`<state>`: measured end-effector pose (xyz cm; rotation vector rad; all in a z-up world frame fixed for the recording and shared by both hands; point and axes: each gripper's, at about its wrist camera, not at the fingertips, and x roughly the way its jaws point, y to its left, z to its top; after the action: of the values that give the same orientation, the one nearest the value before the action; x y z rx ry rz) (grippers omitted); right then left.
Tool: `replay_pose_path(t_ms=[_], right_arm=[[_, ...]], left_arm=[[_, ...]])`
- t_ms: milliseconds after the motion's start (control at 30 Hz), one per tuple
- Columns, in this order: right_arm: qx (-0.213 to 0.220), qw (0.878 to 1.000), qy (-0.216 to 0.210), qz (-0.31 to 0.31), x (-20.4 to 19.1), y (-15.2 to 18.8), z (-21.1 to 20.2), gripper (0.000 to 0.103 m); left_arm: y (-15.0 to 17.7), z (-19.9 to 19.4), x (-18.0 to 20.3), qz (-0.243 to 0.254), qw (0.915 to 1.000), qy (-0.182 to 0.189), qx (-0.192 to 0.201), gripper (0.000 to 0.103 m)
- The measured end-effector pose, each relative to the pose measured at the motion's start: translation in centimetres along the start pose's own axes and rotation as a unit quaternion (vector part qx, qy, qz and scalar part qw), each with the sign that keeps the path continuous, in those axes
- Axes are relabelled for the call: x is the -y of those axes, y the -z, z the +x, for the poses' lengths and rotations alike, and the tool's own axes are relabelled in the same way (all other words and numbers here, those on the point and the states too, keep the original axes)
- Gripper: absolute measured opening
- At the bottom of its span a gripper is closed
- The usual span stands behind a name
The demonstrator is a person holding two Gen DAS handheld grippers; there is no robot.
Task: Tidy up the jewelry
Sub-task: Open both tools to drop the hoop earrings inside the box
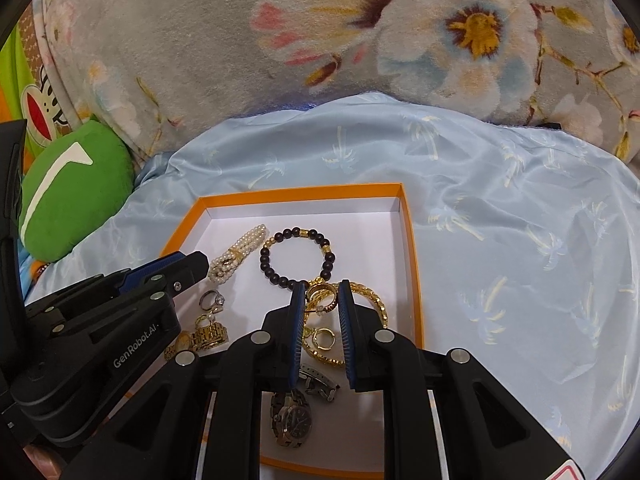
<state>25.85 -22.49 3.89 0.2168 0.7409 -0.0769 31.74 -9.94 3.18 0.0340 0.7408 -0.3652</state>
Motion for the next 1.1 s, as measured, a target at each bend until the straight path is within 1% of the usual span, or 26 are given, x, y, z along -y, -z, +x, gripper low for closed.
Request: replay_pose_path(t_ms=[233, 900, 1000, 1033, 1067, 1100], right_arm=[[0.002, 1.000, 0.005, -0.008, -0.10, 0.09, -0.05, 0.018], [-0.001, 1.000, 0.004, -0.012, -0.25, 0.11, -0.01, 0.018], [0.000, 1.000, 0.004, -0.012, -0.23, 0.10, -0.09, 0.019], [0.002, 1.000, 0.004, -0.012, -0.24, 0.16, -0.16, 0.020], [0.005, 1.000, 0.005, -0.012, -0.22, 0.33, -0.36, 0.025], [0.008, 1.000, 0.007, -0.013, -0.20, 0.50, -0.59, 0.028]], left_arm=[[0.08, 0.29, -0.01, 0.001, 1.0000, -0.007, -0.005, 0.019], [0.13, 0.32, 0.08, 0.006, 0.9999, -0.011, -0.005, 0.019], [0.18, 0.33, 0.16, 0.009, 0.9998, -0.016, -0.003, 0.019], [0.24, 0.29, 0.20, 0.010, 0.9998, -0.018, -0.002, 0.019], [0.34, 0.15, 0.21, 0.011, 0.9997, -0.021, 0.000, 0.019], [0.44, -0.02, 0.25, 0.012, 0.9996, -0.025, 0.003, 0.019]])
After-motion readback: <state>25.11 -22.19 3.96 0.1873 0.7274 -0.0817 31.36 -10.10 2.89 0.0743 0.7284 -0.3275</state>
